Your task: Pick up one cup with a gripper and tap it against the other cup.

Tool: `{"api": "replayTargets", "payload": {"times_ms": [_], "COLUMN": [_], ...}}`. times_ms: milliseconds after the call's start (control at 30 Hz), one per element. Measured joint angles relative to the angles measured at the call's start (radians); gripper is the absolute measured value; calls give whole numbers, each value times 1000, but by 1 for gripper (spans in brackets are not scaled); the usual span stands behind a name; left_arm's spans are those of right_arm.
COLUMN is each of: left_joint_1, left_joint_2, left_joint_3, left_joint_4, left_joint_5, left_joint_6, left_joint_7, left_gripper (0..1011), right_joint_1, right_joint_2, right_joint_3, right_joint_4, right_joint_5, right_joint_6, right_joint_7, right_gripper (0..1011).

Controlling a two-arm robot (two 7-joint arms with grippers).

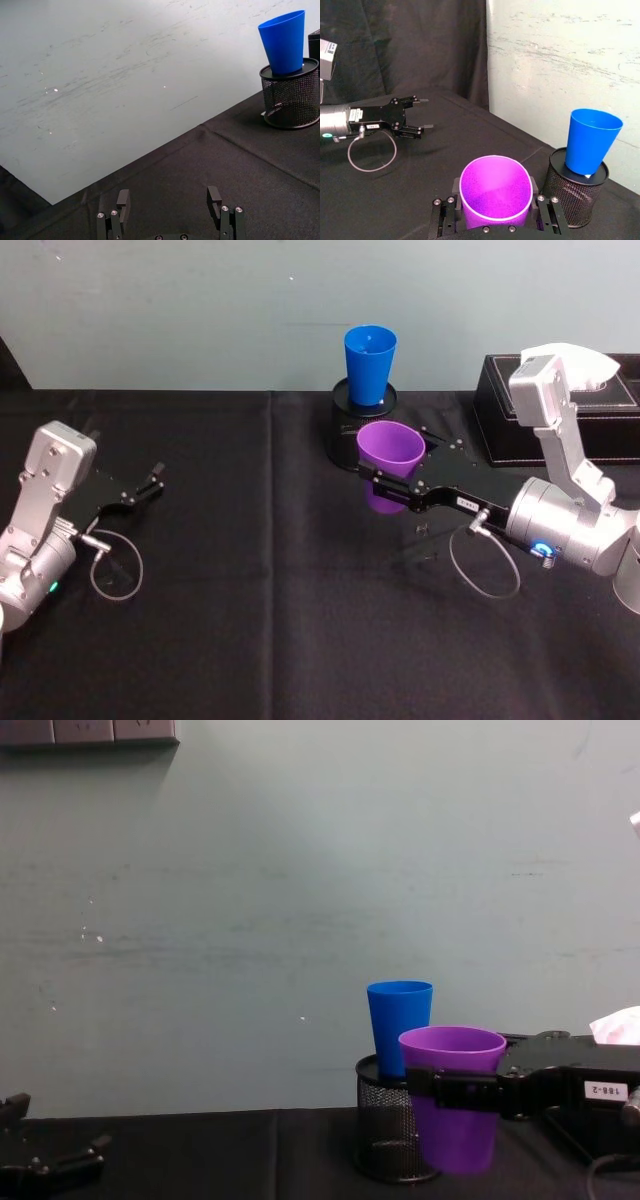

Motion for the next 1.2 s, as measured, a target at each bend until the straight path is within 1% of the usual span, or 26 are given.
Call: {"api": "replayTargets", "payload": {"times_ms": [1200], "left_joint_1": [0], "left_joint_2": [0], "left_joint_3": [0], "left_joint_4": [0], "left_joint_5": [0], "left_joint_6": [0], "left_joint_7": [0], "left_gripper": [1005], "right_joint_1": [0], "right_joint_2": [0], "right_joint_3": [0], "right_joint_4": [0], "right_joint_5": [0], "right_joint_6": [0], "right_joint_7": [0], "right_gripper": [732]}}
